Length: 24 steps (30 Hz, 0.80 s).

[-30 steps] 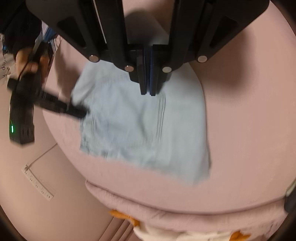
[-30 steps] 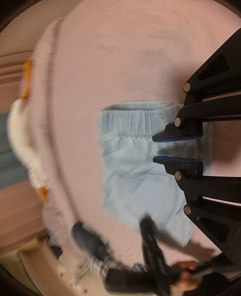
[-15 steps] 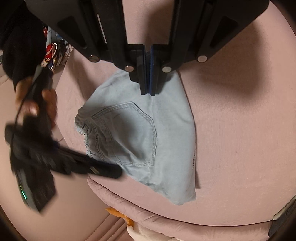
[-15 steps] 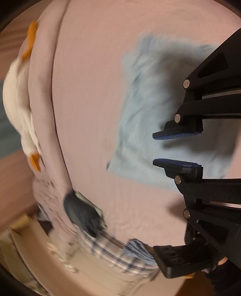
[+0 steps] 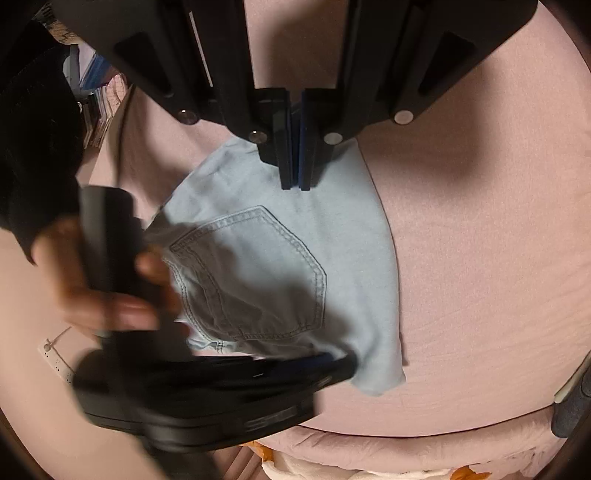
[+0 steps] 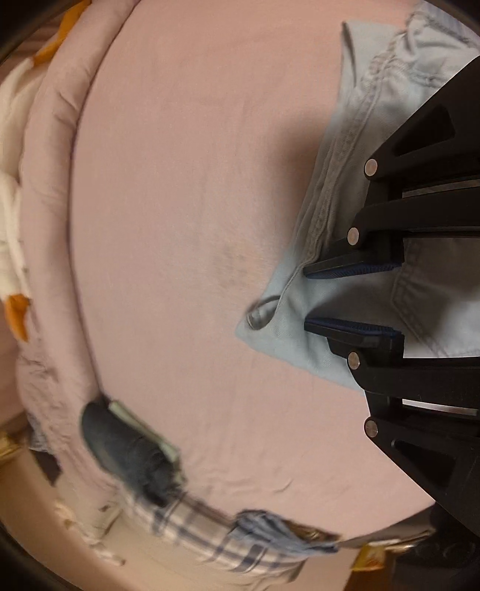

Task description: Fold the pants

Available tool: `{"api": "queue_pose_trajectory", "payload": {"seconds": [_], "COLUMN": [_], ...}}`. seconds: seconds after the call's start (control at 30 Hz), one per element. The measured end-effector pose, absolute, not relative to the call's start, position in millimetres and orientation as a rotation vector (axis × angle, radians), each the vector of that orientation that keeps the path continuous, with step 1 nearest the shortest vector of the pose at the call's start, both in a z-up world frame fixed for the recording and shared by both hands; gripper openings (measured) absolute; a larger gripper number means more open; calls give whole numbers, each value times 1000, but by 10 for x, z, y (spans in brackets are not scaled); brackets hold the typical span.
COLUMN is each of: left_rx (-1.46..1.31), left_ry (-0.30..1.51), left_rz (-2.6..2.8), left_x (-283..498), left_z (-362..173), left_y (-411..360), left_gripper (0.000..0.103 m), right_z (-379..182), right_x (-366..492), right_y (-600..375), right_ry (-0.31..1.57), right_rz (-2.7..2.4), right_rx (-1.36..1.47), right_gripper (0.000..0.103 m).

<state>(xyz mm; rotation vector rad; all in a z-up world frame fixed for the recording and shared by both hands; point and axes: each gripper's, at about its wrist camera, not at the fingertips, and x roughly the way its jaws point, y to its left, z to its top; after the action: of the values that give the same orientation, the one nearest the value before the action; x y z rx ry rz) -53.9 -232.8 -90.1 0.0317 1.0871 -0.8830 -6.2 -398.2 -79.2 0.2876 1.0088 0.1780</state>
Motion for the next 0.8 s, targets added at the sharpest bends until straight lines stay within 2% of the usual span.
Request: {"api": "queue_pose_trajectory", "payload": {"seconds": [0.17, 0.33, 0.57, 0.67, 0.8], "left_rx": [42, 47, 59, 65, 71], "left_ry": [1076, 1074, 1069, 1067, 1065], "left_rz": [-868, -858, -846, -842, -838], "left_x": [-572, -631, -671, -655, -662], "left_z": [-878, -861, -859, -874, -872], "left_y": [-2385, -2398, -2340, -2326, -2343], "left_gripper": [3, 3, 3, 3, 3], "right_z": [-433, -290, -528, -768, -809], "right_x": [-685, -1374, -1922, -1937, -1962], "right_y": [-4250, -4449, -4538, -4587, -4597], "right_ry": [880, 827, 866, 918, 879], "right_rz": [144, -9, -116, -111, -107], "right_rx": [345, 259, 242, 269, 287], "right_gripper": [20, 24, 25, 25, 25]}}
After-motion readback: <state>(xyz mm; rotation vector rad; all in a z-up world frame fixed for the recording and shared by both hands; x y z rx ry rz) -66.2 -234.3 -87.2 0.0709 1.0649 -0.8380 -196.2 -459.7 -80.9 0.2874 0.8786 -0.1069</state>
